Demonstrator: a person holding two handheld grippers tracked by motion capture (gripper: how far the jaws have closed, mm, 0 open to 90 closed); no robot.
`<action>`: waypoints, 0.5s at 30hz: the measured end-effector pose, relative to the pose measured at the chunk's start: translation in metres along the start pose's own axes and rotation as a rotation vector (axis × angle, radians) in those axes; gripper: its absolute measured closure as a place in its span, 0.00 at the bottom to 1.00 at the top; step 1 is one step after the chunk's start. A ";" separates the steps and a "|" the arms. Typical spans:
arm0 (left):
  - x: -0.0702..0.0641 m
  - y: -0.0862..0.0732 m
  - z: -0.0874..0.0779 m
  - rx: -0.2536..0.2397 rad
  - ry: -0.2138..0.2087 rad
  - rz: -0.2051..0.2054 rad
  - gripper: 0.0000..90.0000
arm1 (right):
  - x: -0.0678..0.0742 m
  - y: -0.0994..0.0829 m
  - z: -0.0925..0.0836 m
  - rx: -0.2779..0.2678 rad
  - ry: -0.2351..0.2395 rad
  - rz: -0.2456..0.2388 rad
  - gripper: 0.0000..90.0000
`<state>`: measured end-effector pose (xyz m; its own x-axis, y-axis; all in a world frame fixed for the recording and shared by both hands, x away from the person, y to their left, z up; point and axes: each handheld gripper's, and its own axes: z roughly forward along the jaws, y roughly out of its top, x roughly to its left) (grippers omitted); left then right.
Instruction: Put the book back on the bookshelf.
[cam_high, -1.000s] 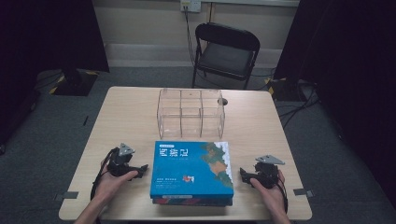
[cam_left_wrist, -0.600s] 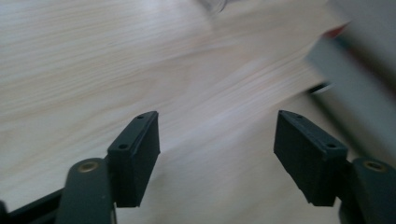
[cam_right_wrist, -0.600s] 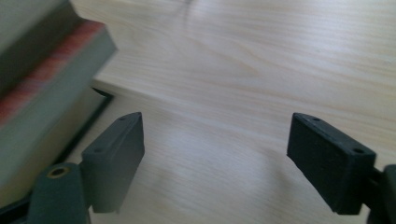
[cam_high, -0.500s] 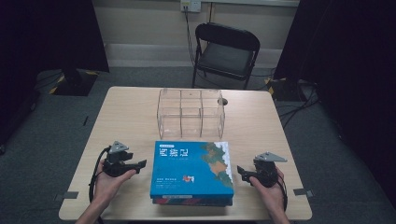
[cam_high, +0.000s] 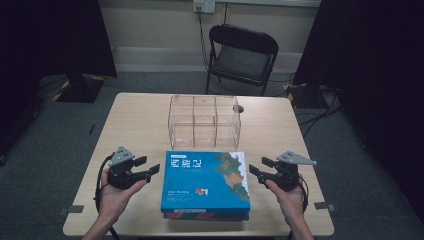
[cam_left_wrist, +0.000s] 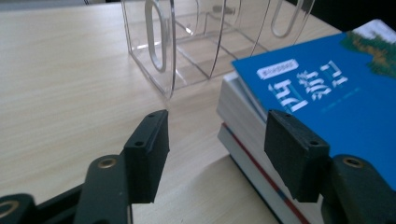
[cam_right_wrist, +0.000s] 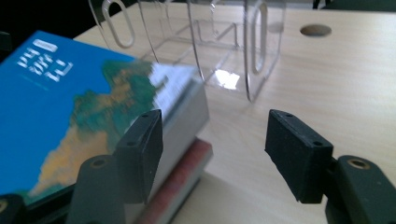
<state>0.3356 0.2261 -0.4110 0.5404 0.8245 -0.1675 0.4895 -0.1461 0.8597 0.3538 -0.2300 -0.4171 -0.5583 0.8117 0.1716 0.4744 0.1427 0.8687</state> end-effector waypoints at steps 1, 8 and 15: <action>0.000 0.000 0.000 0.000 0.000 0.000 0.47 | 0.000 0.000 0.000 0.000 0.000 0.000 0.41; -0.014 0.005 0.013 0.019 -0.065 0.025 0.55 | 0.014 0.020 0.031 0.018 0.055 -0.039 0.43; -0.018 0.005 0.026 0.055 -0.108 0.012 0.69 | 0.013 0.029 0.049 0.031 0.064 -0.064 0.53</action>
<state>0.3461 0.1959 -0.4168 0.6157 0.7591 -0.2113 0.5178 -0.1877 0.8347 0.3939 -0.1877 -0.4127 -0.6300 0.7626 0.1467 0.4569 0.2112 0.8641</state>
